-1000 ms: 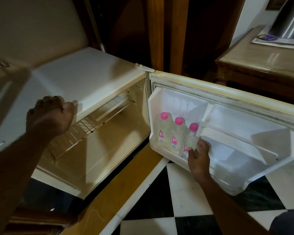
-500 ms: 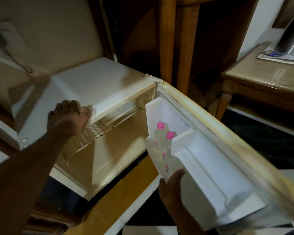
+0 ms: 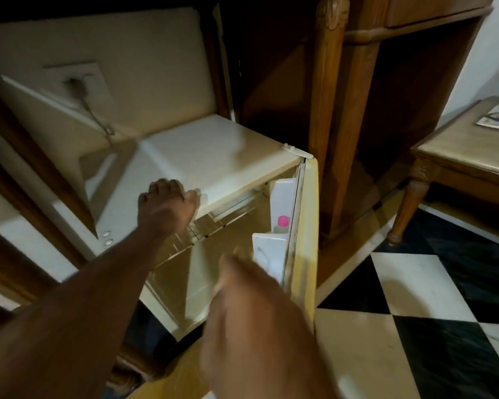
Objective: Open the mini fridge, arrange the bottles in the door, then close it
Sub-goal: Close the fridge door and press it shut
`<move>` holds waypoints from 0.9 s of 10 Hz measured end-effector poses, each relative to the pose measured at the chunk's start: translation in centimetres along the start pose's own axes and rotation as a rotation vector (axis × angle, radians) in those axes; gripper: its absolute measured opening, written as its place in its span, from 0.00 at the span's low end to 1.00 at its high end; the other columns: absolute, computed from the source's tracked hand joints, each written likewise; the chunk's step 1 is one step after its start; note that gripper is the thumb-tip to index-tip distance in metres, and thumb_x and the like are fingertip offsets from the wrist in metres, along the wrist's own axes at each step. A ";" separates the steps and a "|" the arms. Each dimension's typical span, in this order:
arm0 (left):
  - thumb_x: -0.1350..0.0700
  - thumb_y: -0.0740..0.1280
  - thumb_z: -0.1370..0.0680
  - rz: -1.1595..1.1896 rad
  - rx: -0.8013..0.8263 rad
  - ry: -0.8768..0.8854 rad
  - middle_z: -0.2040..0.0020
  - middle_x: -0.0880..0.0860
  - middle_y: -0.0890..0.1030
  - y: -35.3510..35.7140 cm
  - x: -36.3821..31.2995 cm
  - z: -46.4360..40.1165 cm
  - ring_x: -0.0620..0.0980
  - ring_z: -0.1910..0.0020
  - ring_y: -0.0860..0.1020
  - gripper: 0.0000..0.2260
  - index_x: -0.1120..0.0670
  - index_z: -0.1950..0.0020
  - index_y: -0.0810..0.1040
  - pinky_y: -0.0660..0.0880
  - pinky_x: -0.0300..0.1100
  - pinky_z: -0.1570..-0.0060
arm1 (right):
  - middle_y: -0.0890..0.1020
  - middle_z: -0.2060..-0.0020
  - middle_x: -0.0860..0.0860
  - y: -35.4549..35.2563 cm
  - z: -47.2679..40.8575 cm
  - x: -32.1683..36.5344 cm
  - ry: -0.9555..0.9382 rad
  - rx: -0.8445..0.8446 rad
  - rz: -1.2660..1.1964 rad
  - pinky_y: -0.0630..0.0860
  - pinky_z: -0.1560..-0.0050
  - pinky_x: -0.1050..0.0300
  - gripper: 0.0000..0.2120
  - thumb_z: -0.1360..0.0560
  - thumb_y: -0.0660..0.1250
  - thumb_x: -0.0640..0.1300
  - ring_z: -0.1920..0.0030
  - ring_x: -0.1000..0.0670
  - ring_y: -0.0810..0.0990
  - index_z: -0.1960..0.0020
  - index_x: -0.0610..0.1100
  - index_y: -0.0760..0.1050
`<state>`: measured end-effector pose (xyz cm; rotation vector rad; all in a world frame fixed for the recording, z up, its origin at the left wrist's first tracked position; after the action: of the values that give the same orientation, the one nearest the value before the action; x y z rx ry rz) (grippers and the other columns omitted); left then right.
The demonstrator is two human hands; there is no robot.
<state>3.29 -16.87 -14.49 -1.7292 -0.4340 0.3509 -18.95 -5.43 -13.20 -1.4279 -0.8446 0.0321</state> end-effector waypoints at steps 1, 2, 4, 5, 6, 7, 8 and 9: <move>0.41 0.49 0.20 0.008 0.016 0.013 0.32 0.66 0.72 0.3 0.4 -0.4 0.65 0.32 0.70 0.29 0.62 0.30 0.68 0.67 0.58 0.35 | 0.82 0.54 0.48 -4.4 -2.2 0.2 -0.198 -0.293 0.096 0.81 0.53 0.45 0.11 0.32 0.67 0.41 0.53 0.47 0.81 0.50 0.45 0.76; 0.42 0.49 0.21 0.055 0.026 0.006 0.33 0.64 0.72 0.4 0.5 -0.5 0.64 0.32 0.69 0.28 0.60 0.32 0.70 0.66 0.59 0.33 | 0.72 0.30 0.45 -1.6 -7.9 -3.1 -0.214 -0.024 0.268 0.54 0.26 0.39 0.16 0.22 0.59 0.43 0.26 0.44 0.61 0.35 0.44 0.71; 0.38 0.45 0.21 0.031 0.093 -0.013 0.25 0.64 0.66 0.4 0.5 -0.8 0.63 0.26 0.65 0.34 0.61 0.25 0.63 0.63 0.58 0.29 | 0.60 0.23 0.45 3.0 -12.4 -3.0 -0.231 -0.167 0.108 0.45 0.25 0.44 0.30 0.21 0.42 0.57 0.22 0.47 0.50 0.25 0.43 0.58; 0.38 0.44 0.21 0.071 0.179 -0.043 0.20 0.62 0.58 0.4 0.5 -1.1 0.60 0.21 0.57 0.34 0.59 0.21 0.57 0.56 0.58 0.25 | 0.56 0.22 0.45 4.0 -14.9 -1.3 -0.182 -0.112 0.205 0.43 0.26 0.40 0.30 0.21 0.42 0.57 0.22 0.44 0.48 0.23 0.42 0.53; 0.39 0.44 0.20 0.085 0.227 -0.051 0.18 0.60 0.52 0.4 0.5 -1.3 0.59 0.19 0.51 0.34 0.58 0.20 0.53 0.52 0.57 0.23 | 0.59 0.23 0.43 4.6 -16.5 -0.2 -0.167 -0.087 0.221 0.45 0.26 0.38 0.30 0.22 0.45 0.54 0.23 0.42 0.53 0.24 0.41 0.56; 0.41 0.45 0.20 0.081 0.227 -0.045 0.18 0.60 0.52 0.6 0.5 -1.2 0.58 0.19 0.51 0.32 0.57 0.20 0.53 0.52 0.56 0.23 | 0.73 0.32 0.41 3.9 -17.0 0.8 -0.168 -0.191 0.178 0.57 0.27 0.43 0.26 0.26 0.51 0.50 0.32 0.42 0.66 0.31 0.40 0.68; 0.43 0.46 0.19 0.080 0.217 -0.031 0.19 0.60 0.54 0.5 0.6 -1.4 0.57 0.19 0.52 0.30 0.57 0.21 0.54 0.54 0.56 0.23 | 0.80 0.46 0.41 3.0 -17.1 1.6 -0.196 -0.314 0.125 0.67 0.36 0.47 0.20 0.27 0.54 0.47 0.43 0.42 0.72 0.43 0.38 0.76; 0.46 0.46 0.19 0.121 0.198 -0.023 0.19 0.59 0.56 0.7 0.9 -1.6 0.56 0.20 0.53 0.28 0.56 0.21 0.56 0.55 0.54 0.23 | 0.82 0.53 0.41 2.7 -17.4 1.8 -0.191 -0.395 0.087 0.71 0.41 0.46 0.19 0.29 0.54 0.46 0.47 0.41 0.75 0.51 0.38 0.79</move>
<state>4.88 -17.99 -14.83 -1.5630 -0.3008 0.4854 -7.26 -18.76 -13.15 -1.8542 -0.9816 0.0725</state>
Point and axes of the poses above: each hand's wrist, its own z-axis away from the middle knuckle, its own y-axis out of the palm, x = y × z, the point moved 5 cm from there along -z, towards the middle knuckle
